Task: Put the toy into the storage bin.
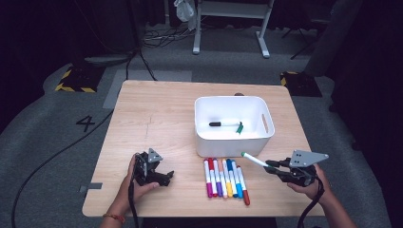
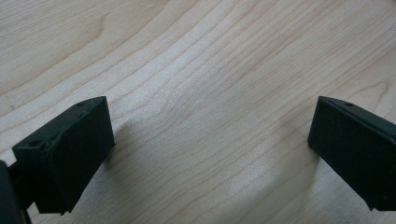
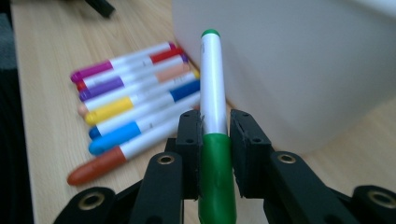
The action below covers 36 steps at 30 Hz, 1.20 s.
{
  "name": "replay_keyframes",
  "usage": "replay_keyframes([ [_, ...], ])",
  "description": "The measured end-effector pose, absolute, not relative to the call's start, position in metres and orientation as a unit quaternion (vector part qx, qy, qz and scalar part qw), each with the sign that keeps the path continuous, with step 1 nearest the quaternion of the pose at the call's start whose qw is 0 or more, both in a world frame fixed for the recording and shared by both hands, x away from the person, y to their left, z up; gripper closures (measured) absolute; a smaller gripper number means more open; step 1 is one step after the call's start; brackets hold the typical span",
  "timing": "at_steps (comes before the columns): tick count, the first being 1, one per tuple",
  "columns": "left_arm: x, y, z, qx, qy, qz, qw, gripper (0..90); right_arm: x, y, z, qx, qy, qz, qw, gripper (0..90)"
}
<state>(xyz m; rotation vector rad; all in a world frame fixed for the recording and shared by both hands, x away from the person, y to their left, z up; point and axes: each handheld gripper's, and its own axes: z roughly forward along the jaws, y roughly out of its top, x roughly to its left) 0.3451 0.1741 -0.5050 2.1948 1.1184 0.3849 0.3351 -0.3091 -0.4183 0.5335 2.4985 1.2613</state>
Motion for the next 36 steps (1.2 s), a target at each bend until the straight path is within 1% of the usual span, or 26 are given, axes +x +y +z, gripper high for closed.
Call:
replay_keyframes([
  [8, 0.345, 0.174, -0.505, 0.834, 0.425, 0.146, 0.319, 0.3, 0.349, -0.297, -0.365, 0.134, 0.862, 0.455, 0.178, 75.1],
  [10, 0.345, 0.174, -0.505, 0.835, 0.425, 0.146, 0.318, 0.3, 0.356, -0.293, -0.354, 0.125, 0.863, 0.455, 0.179, 75.1],
  [13, 0.345, 0.174, -0.505, 0.835, 0.425, 0.146, 0.318, 0.3, 0.369, -0.286, -0.339, 0.115, 0.868, 0.445, 0.187, 75.1],
  [18, 0.345, 0.174, -0.505, 0.835, 0.425, 0.146, 0.318, 0.3, 0.387, -0.271, -0.324, 0.097, 0.875, 0.437, 0.187, 75.1],
  [20, 0.345, 0.174, -0.505, 0.835, 0.425, 0.146, 0.318, 0.3, 0.395, -0.266, -0.32, 0.095, 0.878, 0.43, 0.188, 75.0],
  [24, 0.345, 0.174, -0.505, 0.835, 0.425, 0.146, 0.318, 0.3, 0.417, -0.255, -0.318, 0.094, 0.885, 0.422, 0.174, 75.0],
  [26, 0.345, 0.174, -0.505, 0.835, 0.425, 0.146, 0.318, 0.3, 0.427, -0.247, -0.321, 0.095, 0.894, 0.401, 0.176, 75.0],
  [30, 0.345, 0.174, -0.505, 0.835, 0.425, 0.145, 0.318, 0.3, 0.445, -0.237, -0.329, 0.095, 0.906, 0.379, 0.163, 75.0],
  [36, 0.345, 0.174, -0.505, 0.835, 0.425, 0.146, 0.318, 0.3, 0.46, -0.226, -0.34, 0.09, 0.919, 0.358, 0.141, 75.0],
])
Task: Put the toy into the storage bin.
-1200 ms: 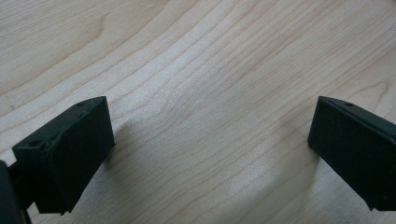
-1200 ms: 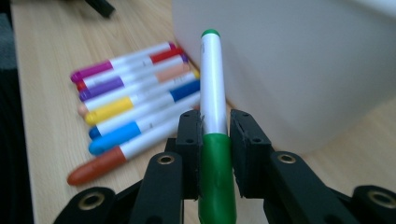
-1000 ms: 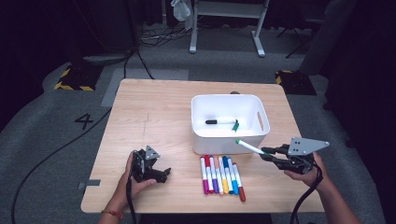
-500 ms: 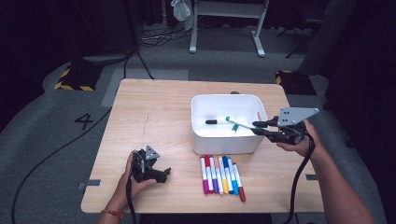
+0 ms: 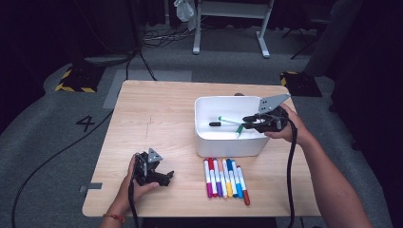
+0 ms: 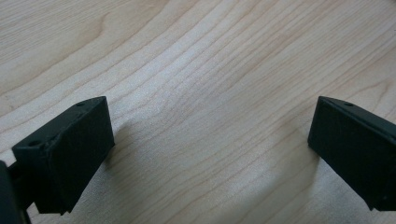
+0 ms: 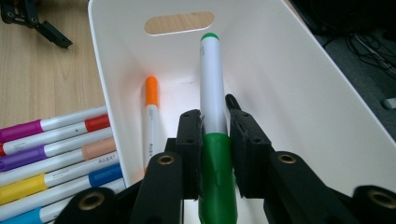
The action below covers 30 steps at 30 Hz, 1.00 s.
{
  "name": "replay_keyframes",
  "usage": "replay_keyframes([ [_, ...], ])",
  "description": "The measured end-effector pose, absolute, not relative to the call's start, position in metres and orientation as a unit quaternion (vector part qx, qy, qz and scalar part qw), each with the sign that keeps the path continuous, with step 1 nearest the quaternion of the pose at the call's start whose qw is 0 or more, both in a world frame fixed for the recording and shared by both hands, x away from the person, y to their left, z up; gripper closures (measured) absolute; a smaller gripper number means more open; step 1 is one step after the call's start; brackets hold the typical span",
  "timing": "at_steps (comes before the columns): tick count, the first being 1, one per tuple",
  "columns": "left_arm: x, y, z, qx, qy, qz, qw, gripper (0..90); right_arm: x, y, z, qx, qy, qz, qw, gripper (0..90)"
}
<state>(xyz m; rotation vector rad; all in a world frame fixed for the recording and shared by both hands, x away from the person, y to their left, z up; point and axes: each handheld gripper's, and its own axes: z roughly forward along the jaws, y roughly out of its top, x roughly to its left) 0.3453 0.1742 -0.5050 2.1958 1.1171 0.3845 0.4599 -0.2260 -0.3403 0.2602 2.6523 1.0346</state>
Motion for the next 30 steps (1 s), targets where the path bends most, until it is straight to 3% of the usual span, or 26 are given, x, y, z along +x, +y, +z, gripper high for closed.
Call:
replay_keyframes([
  [12, 0.345, 0.174, -0.505, 0.835, 0.425, 0.146, 0.318, 0.3, 0.465, -0.211, -0.355, 0.056, 0.945, 0.31, 0.091, 75.0],
  [25, 0.345, 0.174, -0.505, 0.835, 0.425, 0.146, 0.318, 0.3, 0.463, -0.209, -0.363, 0.047, 0.951, 0.299, 0.068, 74.4],
  [30, 0.345, 0.174, -0.505, 0.835, 0.425, 0.146, 0.318, 0.3, 0.464, -0.212, -0.362, 0.065, 0.945, 0.309, 0.085, 64.4],
])
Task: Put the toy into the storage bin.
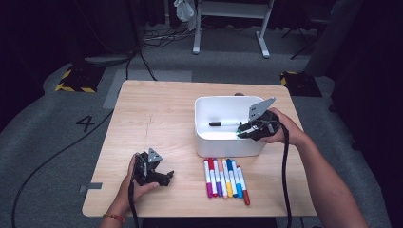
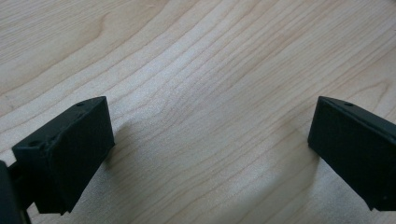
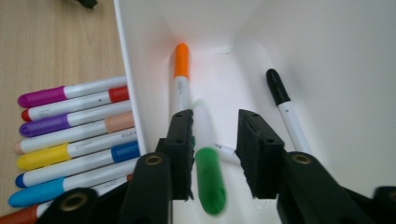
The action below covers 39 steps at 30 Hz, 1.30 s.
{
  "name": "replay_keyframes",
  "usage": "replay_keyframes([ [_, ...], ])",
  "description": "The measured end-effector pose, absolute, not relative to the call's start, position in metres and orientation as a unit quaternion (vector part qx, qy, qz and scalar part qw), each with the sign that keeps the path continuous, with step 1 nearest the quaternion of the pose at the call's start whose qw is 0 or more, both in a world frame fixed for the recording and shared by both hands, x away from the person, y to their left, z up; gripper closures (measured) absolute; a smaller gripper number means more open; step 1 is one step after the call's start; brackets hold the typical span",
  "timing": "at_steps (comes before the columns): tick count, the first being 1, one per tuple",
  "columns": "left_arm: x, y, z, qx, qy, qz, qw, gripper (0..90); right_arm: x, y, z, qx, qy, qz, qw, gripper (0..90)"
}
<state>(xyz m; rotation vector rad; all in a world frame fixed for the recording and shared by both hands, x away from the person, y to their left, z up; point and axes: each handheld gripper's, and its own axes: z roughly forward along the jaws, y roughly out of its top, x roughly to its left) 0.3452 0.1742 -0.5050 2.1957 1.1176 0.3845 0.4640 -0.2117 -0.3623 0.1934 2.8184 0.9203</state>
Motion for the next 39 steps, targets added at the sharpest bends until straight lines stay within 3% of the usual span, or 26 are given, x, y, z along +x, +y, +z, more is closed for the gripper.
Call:
replay_keyframes([
  [12, 0.345, 0.174, -0.505, 0.834, 0.426, 0.146, 0.319, 0.3, 0.445, -0.235, -0.342, 0.129, 0.908, 0.369, 0.153, 45.9],
  [19, 0.345, 0.174, -0.505, 0.835, 0.425, 0.146, 0.318, 0.3, 0.414, -0.264, -0.33, 0.172, 0.877, 0.392, 0.217, 39.6],
  [26, 0.345, 0.174, -0.505, 0.835, 0.425, 0.146, 0.318, 0.4, 0.376, -0.289, -0.341, 0.19, 0.856, 0.416, 0.242, 38.3],
  [33, 0.345, 0.174, -0.505, 0.835, 0.425, 0.146, 0.318, 0.4, 0.348, -0.296, -0.375, 0.205, 0.852, 0.434, 0.208, 36.4],
  [39, 0.345, 0.174, -0.505, 0.835, 0.425, 0.146, 0.318, 0.3, 0.337, -0.288, -0.42, 0.212, 0.872, 0.416, 0.149, 34.8],
])
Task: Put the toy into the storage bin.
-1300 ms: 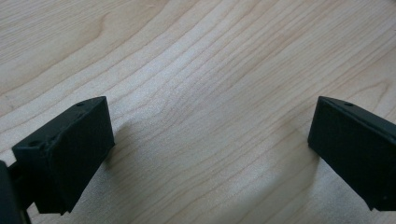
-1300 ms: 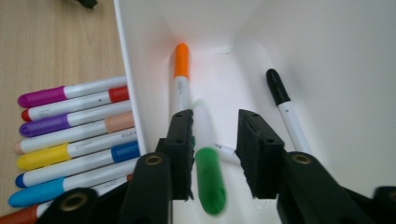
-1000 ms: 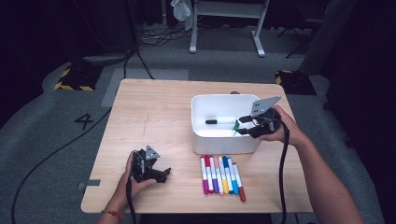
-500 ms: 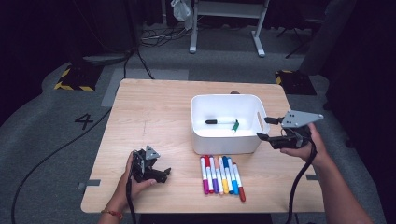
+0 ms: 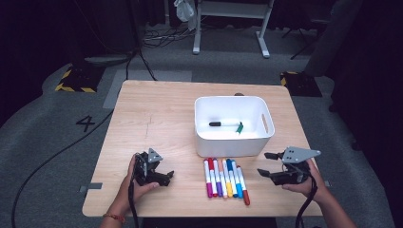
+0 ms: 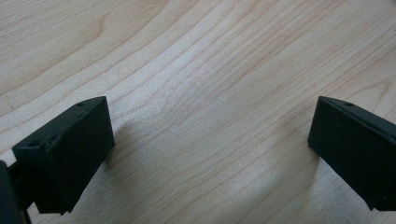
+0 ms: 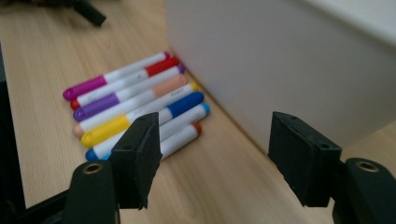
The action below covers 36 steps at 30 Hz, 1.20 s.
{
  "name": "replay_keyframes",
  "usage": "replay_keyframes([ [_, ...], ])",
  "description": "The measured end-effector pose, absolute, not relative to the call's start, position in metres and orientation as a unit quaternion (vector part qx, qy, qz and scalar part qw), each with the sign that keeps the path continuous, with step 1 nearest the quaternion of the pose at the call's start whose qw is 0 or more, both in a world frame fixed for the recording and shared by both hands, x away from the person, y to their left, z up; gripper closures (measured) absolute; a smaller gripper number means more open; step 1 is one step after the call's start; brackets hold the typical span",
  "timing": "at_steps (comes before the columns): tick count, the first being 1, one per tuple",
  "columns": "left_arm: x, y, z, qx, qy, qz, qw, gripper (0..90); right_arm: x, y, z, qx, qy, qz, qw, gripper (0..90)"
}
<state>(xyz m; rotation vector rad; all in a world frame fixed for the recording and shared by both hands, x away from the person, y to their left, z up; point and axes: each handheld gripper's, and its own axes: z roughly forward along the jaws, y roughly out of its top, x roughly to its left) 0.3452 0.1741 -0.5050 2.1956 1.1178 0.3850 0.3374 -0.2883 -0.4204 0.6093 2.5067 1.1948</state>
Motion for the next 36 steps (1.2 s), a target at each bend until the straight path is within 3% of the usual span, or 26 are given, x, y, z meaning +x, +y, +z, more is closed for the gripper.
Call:
replay_keyframes([
  [10, 0.345, 0.174, -0.505, 0.835, 0.425, 0.146, 0.318, 0.4, 0.315, -0.261, -0.463, 0.191, 0.889, 0.41, 0.075, 32.5],
  [22, 0.345, 0.174, -0.505, 0.834, 0.425, 0.146, 0.319, 0.3, 0.309, -0.251, -0.485, 0.185, 0.906, 0.376, 0.06, 33.4],
  [30, 0.345, 0.174, -0.505, 0.834, 0.425, 0.146, 0.318, 0.4, 0.318, -0.271, -0.491, 0.217, 0.902, 0.365, 0.081, 42.8],
  [36, 0.345, 0.174, -0.505, 0.834, 0.425, 0.146, 0.319, 0.4, 0.327, -0.287, -0.493, 0.259, 0.89, 0.361, 0.104, 55.0],
])
